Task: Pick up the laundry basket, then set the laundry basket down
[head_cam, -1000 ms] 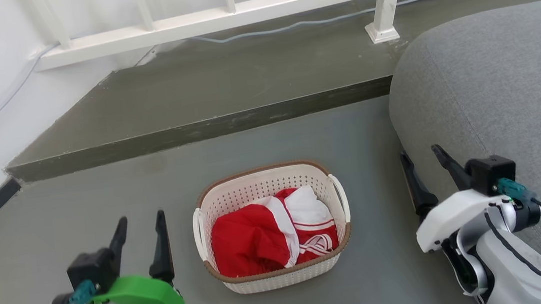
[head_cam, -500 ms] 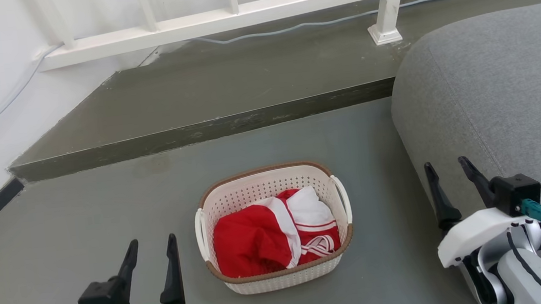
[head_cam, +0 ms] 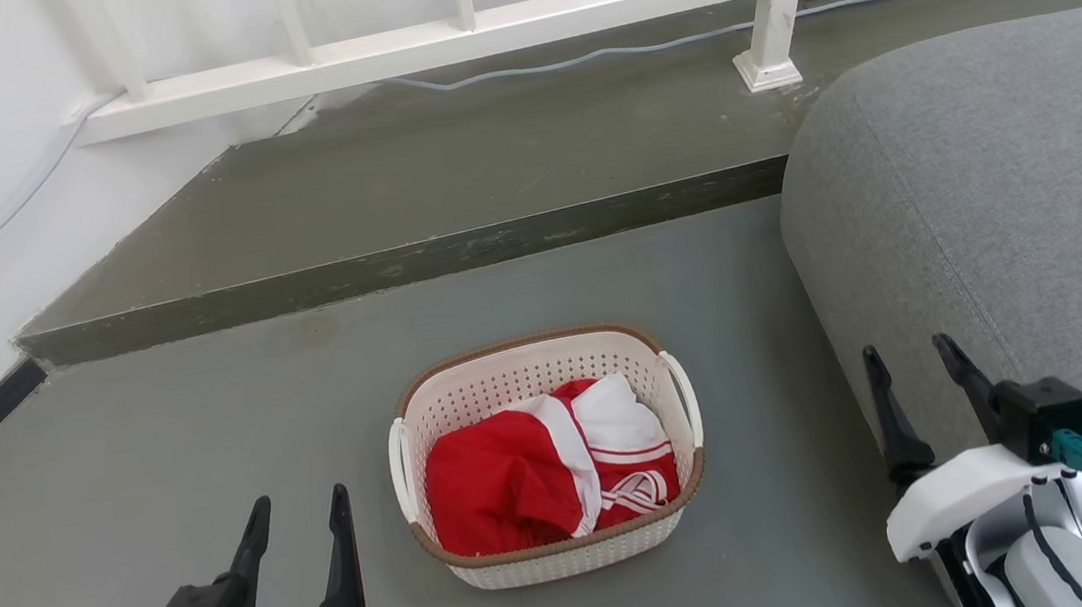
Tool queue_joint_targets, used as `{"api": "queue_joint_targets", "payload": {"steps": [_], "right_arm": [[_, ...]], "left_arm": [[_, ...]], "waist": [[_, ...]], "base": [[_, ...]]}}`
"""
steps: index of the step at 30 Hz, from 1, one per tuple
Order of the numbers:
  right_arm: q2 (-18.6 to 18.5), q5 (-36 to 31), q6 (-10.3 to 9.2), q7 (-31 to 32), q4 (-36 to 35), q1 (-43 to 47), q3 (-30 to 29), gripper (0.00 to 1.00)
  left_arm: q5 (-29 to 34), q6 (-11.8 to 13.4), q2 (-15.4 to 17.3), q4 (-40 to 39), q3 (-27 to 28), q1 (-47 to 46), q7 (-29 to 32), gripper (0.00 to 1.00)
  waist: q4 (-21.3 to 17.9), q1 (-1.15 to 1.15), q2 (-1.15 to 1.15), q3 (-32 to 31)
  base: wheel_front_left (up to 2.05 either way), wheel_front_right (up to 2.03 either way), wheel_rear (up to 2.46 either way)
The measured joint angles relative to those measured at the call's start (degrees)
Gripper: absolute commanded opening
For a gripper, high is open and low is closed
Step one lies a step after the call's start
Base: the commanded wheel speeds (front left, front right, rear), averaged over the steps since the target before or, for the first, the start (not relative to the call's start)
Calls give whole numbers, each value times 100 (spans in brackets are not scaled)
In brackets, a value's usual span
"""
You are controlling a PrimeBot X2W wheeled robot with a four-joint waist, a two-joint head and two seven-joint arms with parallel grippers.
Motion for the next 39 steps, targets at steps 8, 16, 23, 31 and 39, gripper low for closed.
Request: {"api": "queue_joint_targets", "payload": {"steps": [8,16,23,31,39], "right_arm": [[58,-214,-1,0,-54,150,-53,100],[133,-339,0,1,-205,215,-177,100],[198,-453,-1,40,-312,327,-227,100],[225,-527,-1,137,-397,400,-304,0],[310,-438,49,136,-215,576,-305,0]], "left_arm": [[45,21,5,-81,27,76,0,100],[46,48,4,-108,45,170,0,100],[46,56,1,-120,44,218,0,100],[46,75,-2,-146,44,280,0,0],[-66,53,-66,46,15,332,33,0]], "waist": [[5,0,0,-4],[9,0,0,-75],[11,0,0,-112],[16,0,0,-136],[17,0,0,-136]], "base": [[0,0,0],[0,0,0],[0,0,0],[0,0,0],[0,0,0]]}}
